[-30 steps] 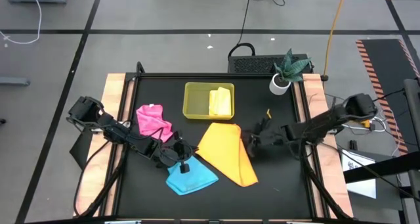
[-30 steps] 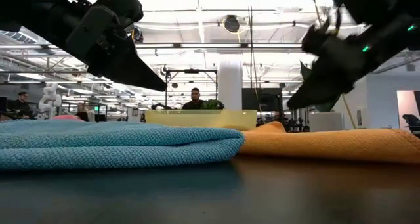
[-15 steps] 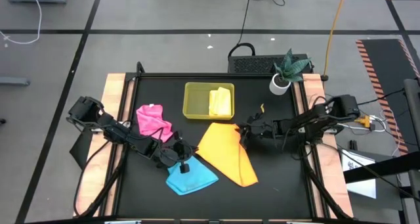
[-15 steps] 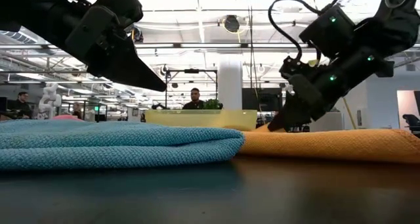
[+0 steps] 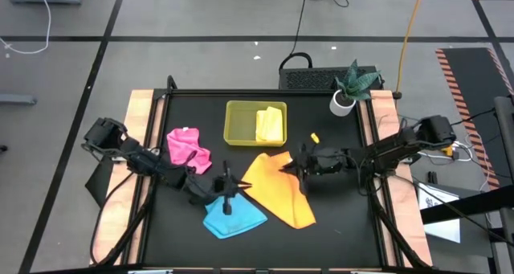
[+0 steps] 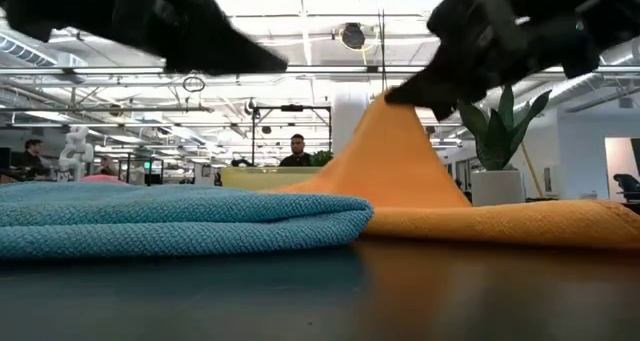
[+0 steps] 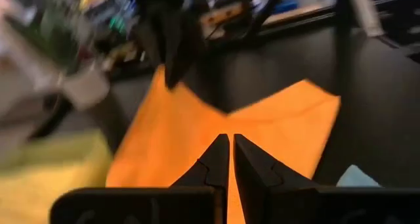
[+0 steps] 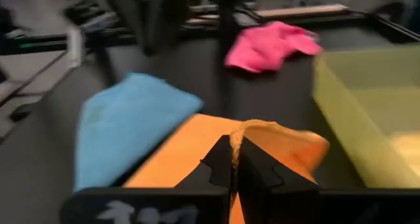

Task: Fold microfiber towels
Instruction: Fold the orange microfiber cloth

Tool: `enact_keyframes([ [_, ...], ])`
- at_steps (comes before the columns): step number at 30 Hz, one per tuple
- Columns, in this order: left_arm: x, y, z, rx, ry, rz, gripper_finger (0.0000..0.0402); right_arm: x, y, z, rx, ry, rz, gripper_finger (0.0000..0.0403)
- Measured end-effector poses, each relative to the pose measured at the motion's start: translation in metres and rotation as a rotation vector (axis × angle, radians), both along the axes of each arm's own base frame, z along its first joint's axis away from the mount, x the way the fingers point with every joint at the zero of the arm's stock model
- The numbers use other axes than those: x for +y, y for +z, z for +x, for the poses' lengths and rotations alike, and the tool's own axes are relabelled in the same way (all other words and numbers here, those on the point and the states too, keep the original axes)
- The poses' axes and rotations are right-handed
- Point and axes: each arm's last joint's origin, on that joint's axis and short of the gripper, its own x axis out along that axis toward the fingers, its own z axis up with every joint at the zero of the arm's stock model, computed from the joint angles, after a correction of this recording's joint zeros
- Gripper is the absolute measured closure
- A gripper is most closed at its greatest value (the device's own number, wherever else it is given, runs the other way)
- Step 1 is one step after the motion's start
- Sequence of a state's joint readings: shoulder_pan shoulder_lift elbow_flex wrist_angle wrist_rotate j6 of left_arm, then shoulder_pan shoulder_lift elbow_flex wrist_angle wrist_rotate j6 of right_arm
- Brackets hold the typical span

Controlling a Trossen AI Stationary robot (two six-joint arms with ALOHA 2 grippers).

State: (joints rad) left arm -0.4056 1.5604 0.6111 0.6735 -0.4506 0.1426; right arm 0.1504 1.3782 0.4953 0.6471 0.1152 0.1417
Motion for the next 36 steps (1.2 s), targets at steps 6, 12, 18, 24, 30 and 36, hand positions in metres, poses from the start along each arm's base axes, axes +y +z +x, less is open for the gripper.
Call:
enact_keyframes([
  [6,0.009,-0.004,0.01,-0.012,-0.159,0.091,0.033,0.013,-0.007,0.005,0.035,0.063,-0.009,0.0401],
  [12,0.022,-0.023,0.032,-0.036,-0.152,0.071,0.0214,0.015,-0.022,0.01,0.066,0.066,-0.014,0.0401],
  [18,0.033,-0.04,0.066,0.045,-0.109,0.033,0.0143,0.015,-0.028,0.012,0.078,0.07,-0.027,0.0401],
  [24,0.036,-0.056,0.092,0.079,-0.074,0.026,0.0153,0.015,-0.029,0.012,0.083,0.069,-0.025,0.0401],
  [30,0.033,-0.057,0.093,0.139,-0.037,0.046,0.0194,0.015,-0.032,0.01,0.119,0.065,-0.018,0.0401],
  [36,0.019,-0.039,0.083,0.182,-0.049,0.059,0.021,0.014,-0.039,0.007,0.2,0.052,-0.001,0.0401],
])
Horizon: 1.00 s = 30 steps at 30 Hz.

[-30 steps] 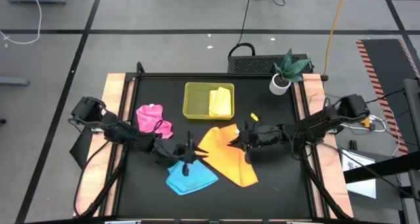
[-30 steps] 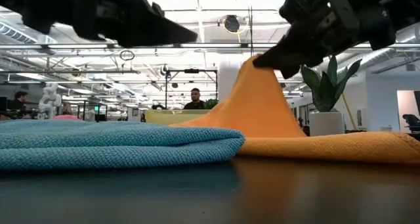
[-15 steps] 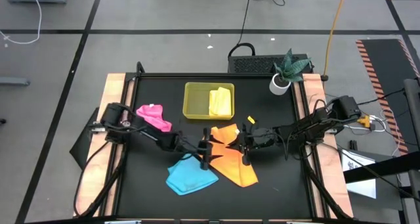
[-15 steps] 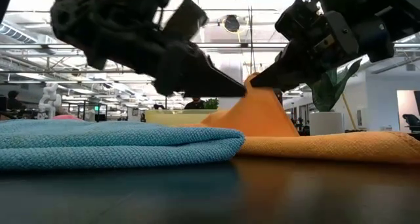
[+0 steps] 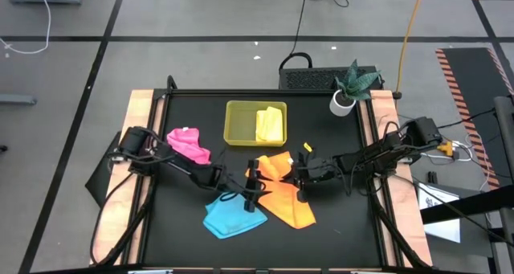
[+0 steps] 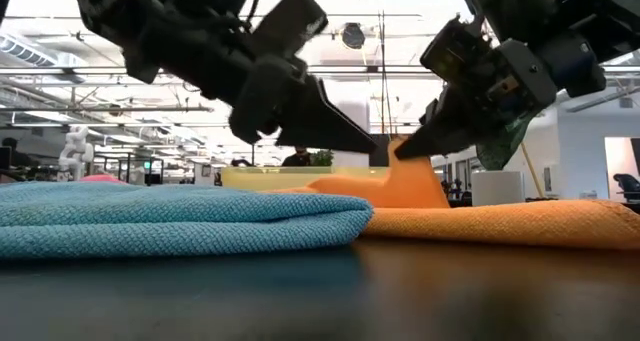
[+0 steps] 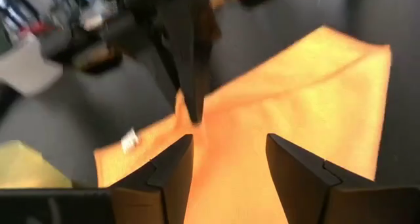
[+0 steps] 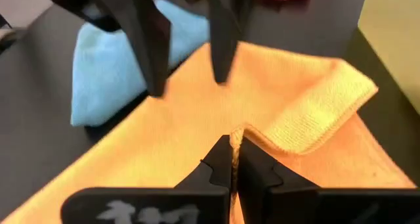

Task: Fold microfiber towels
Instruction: Fold the orange microfiber cloth

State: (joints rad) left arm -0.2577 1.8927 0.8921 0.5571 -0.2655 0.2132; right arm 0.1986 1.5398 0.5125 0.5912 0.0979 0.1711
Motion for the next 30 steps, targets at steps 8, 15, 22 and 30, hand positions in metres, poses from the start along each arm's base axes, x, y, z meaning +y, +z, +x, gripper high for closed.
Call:
enact_keyframes([
  [8,0.003,-0.006,0.009,-0.094,-0.063,0.096,0.02,0.009,0.002,-0.001,-0.015,0.075,0.026,0.0401],
  [15,0.012,-0.017,0.01,-0.022,-0.225,-0.06,0.0213,0.013,0.005,0.0,-0.051,0.104,0.002,0.0401],
  [22,0.012,-0.013,0.012,-0.061,-0.22,-0.069,0.0244,0.012,0.005,0.0,-0.054,0.096,0.0,0.0401],
  [30,0.012,-0.006,0.011,-0.084,-0.166,-0.04,0.0231,0.012,0.002,-0.001,-0.019,0.099,-0.006,0.0401],
])
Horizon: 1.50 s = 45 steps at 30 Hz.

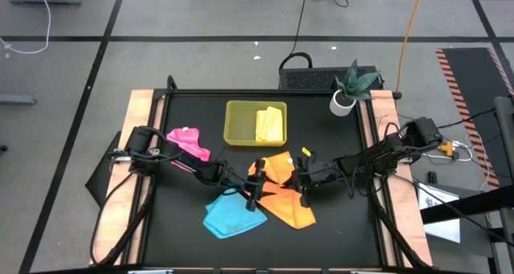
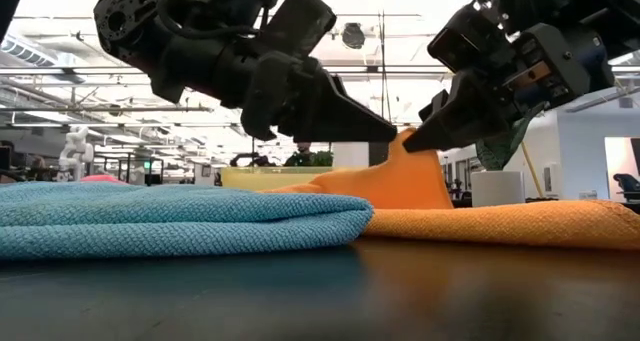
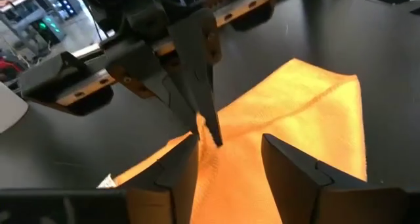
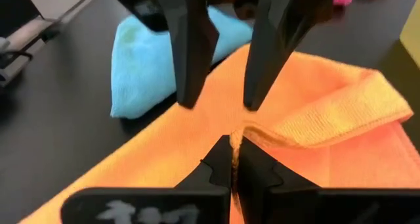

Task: Fold microfiber towels
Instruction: Fold the orange microfiber cloth

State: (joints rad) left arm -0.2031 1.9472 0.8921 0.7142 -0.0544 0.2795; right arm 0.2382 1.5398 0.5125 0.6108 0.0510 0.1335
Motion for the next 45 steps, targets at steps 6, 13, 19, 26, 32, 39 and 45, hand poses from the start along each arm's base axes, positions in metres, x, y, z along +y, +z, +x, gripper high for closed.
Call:
enact_keyframes([
  [6,0.004,-0.002,0.003,-0.024,0.006,-0.009,0.0168,0.0,0.0,0.0,0.003,0.0,-0.001,0.0401],
  [13,0.006,-0.018,0.014,-0.038,-0.002,0.009,0.0145,0.0,0.002,0.001,-0.025,0.008,-0.007,0.0401],
  [19,0.006,-0.021,0.02,-0.038,0.013,0.013,0.0219,0.0,0.003,0.001,-0.035,0.011,-0.012,0.0401],
  [26,0.004,-0.019,0.019,-0.037,0.021,0.017,0.0348,0.001,0.006,0.0,-0.043,0.015,-0.007,0.037],
  [32,-0.016,0.0,0.007,0.023,0.051,0.119,0.0391,0.001,0.027,-0.008,-0.084,0.013,-0.005,0.0308],
  [39,-0.059,0.058,-0.042,0.118,0.123,0.267,0.0395,0.017,0.039,-0.029,-0.135,0.101,0.011,0.0276],
  [45,-0.087,0.07,-0.084,0.218,0.174,0.355,0.0394,0.041,0.022,-0.046,-0.084,0.21,-0.008,0.0283],
])
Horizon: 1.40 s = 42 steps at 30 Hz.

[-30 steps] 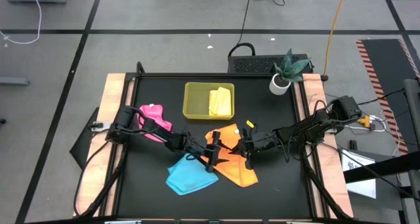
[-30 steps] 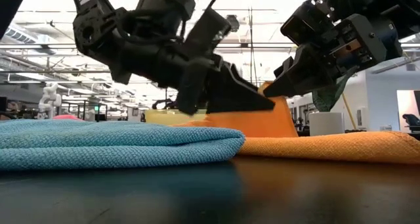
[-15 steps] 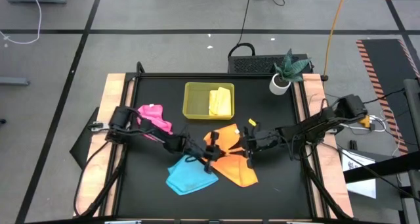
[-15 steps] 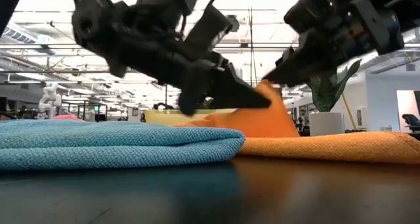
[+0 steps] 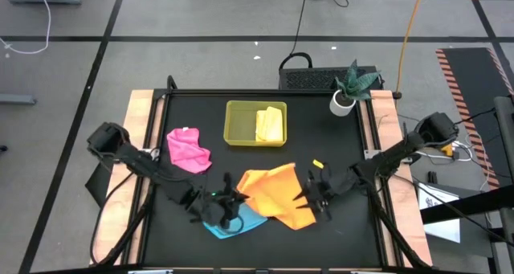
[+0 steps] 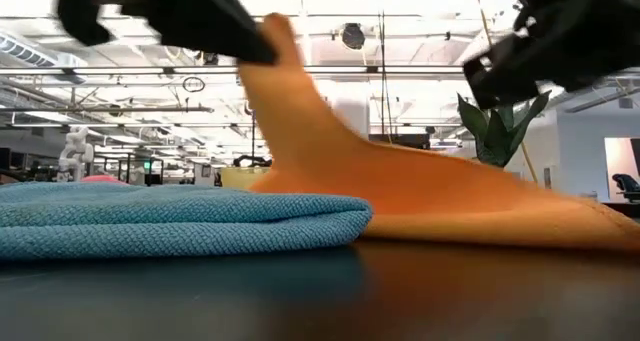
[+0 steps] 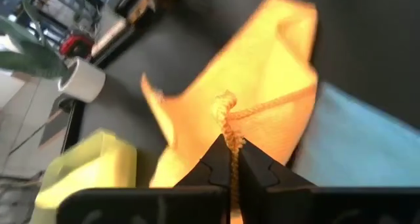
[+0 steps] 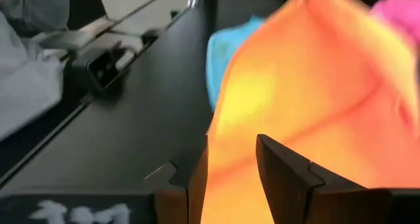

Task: Fold microfiber towels
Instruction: Fold the orange microfiber cloth

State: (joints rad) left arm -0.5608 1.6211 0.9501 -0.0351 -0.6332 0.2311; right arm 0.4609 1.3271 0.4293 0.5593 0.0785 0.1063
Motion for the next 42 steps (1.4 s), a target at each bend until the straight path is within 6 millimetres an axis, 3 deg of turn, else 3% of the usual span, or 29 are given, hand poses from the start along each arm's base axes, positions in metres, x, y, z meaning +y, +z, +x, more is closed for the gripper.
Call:
enact_keyframes([
  [5,-0.006,-0.007,-0.019,0.063,0.092,0.036,0.0392,0.019,-0.018,-0.007,0.117,-0.004,0.088,0.0272],
  [9,-0.002,-0.011,-0.023,0.079,0.18,0.028,0.0383,0.042,-0.018,-0.016,0.243,0.053,0.116,0.025],
  [18,0.015,-0.011,-0.015,0.062,0.285,0.013,0.0381,0.079,-0.018,-0.025,0.299,0.048,-0.273,0.0243],
  [24,0.021,-0.011,-0.012,0.064,0.309,0.006,0.0381,0.08,-0.04,-0.023,0.331,0.088,-0.447,0.0263],
  [30,0.023,-0.011,-0.01,0.069,0.296,-0.01,0.0381,0.078,-0.045,-0.022,0.298,0.021,-0.549,0.0306],
  [36,0.017,0.001,-0.016,0.029,0.268,-0.035,0.0386,0.066,-0.023,-0.023,0.196,-0.229,-0.54,0.0394],
  [42,0.019,0.045,-0.038,-0.13,0.294,-0.093,0.0391,0.054,0.03,-0.034,-0.042,-0.464,-0.449,0.04],
])
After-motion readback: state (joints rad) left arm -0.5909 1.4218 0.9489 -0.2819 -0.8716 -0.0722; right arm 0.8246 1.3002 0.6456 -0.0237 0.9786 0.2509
